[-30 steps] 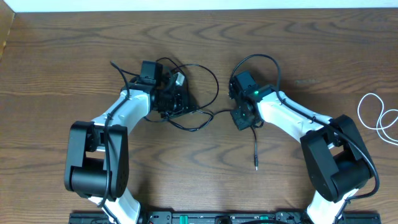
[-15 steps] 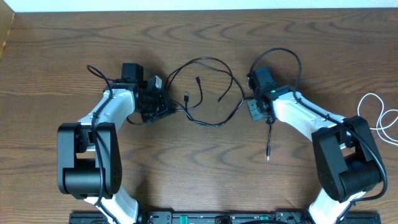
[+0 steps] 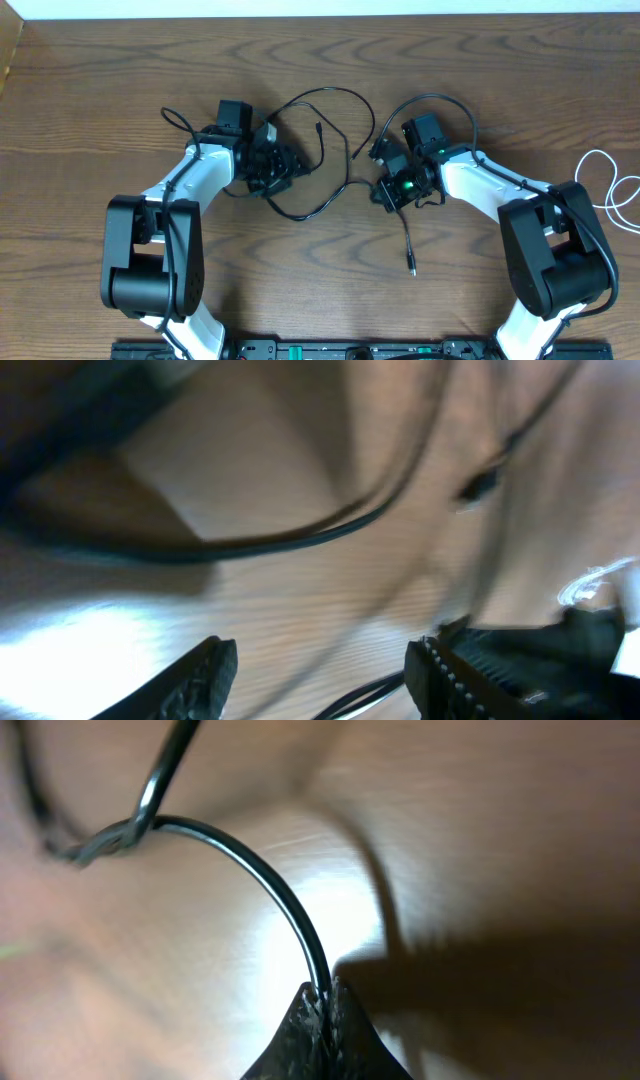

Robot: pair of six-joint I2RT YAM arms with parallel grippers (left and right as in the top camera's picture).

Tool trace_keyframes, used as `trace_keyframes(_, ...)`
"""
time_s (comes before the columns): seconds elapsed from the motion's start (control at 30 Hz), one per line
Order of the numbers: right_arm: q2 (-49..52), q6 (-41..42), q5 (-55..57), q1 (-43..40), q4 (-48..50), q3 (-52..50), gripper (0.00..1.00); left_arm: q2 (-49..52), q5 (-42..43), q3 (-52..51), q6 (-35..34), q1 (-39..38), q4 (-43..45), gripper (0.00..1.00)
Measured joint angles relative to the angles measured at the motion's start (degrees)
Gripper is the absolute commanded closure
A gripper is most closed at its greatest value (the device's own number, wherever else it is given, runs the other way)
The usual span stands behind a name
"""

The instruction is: Untangle cables

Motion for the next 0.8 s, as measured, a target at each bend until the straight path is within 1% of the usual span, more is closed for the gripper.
trace_keyframes(0.03,0.07,-0.39,-1.95,0.02,0.17,-0.02,0.99,0.00,1.16,0.00,-1.31,-0.26,1.75,0.40)
trace_keyframes(0.13,0.11,-1.16,-6.80,0.04,1.03,-0.02,0.99,0.00,3.34,0.00,-4.37,-1.62,6.21,0.34)
trace_keyframes(0.23,0.11,-1.62,-10.16,0.26,1.51,-0.02,0.99,0.00,3.30,0.00,-6.21,-3.65,8.13,0.33)
trace_keyframes(0.3,0.11,-1.79,-11.50,0.74,1.62,-0.02,0.99,0.00,1.79,0.00,-7.08,-5.09,7.69,0.33)
trace_keyframes(0.53,0.11,-1.86,-13.51,2.45,2.29,-0.02,0.99,0.00,-8.41,0.00,-7.63,-9.73,7.28,0.33)
trace_keyframes(0.8,0.11,-1.86,-13.55,2.67,2.45,-0.02,0.99,0.00,-12.04,0.00,-6.88,-12.87,7.21,0.33)
